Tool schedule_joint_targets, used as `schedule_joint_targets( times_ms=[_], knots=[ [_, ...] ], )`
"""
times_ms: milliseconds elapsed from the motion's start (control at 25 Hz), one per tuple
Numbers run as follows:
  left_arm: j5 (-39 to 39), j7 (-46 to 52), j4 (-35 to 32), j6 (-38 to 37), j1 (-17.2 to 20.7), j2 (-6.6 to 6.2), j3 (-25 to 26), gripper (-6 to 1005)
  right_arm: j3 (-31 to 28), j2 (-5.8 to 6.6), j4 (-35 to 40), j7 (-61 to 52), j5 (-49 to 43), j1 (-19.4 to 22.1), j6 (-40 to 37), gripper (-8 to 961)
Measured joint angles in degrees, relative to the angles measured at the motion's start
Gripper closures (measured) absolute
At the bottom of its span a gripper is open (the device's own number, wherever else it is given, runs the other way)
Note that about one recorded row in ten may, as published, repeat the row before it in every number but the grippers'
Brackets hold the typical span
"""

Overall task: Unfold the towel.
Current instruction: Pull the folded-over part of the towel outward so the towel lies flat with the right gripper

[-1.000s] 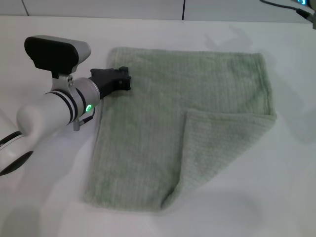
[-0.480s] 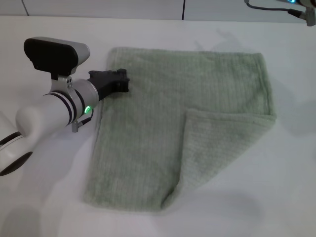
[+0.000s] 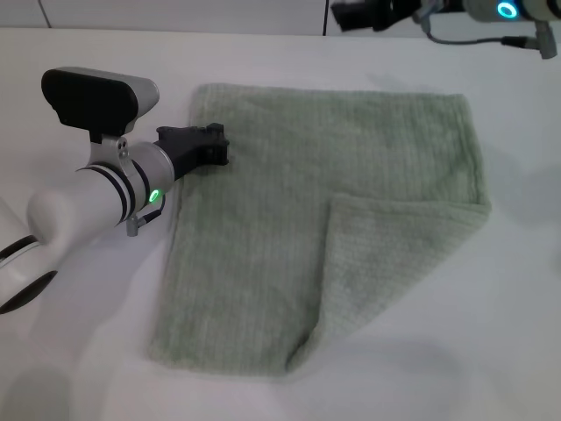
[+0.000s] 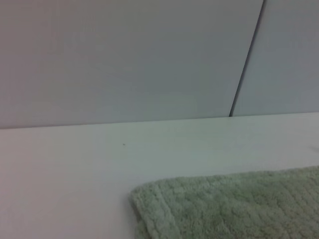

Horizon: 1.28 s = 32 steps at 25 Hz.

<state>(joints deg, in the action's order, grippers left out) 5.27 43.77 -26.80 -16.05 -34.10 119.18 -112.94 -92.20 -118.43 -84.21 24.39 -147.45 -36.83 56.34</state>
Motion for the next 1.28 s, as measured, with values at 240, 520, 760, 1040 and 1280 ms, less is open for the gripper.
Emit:
schedule_joint_targets(
  times_ms=[240, 520, 760, 1040, 1280],
  knots=[
    [0.1, 0.0, 0.0, 0.0, 0.0, 0.0, 0.0, 993, -0.1, 0.18, 1.0, 2.3, 1.2, -3.0, 7.6, 186],
    [0.1, -0.1, -0.1, 0.0, 0.0, 0.0, 0.0, 993, 0.3, 0.27, 3.7, 2.7, 1.3, -5.2, 12.3, 187],
    [0.1, -0.2, -0.3, 0.3, 0.0, 0.0, 0.0, 992, 0.6, -0.02, 6.9, 3.5, 1.6, -6.4, 14.8, 187],
    [0.1, -0.4, -0.5, 0.8, -0.1, 0.0, 0.0, 992, -0.4, -0.01, 13.2, 6.1, 5.4, -8.4, 16.6, 187],
    [0.1, -0.5, -0.5, 0.8, -0.2, 0.0, 0.0, 992, -0.9, 0.02, 17.2, 8.2, 6.3, -9.3, 17.4, 186]
  ],
)
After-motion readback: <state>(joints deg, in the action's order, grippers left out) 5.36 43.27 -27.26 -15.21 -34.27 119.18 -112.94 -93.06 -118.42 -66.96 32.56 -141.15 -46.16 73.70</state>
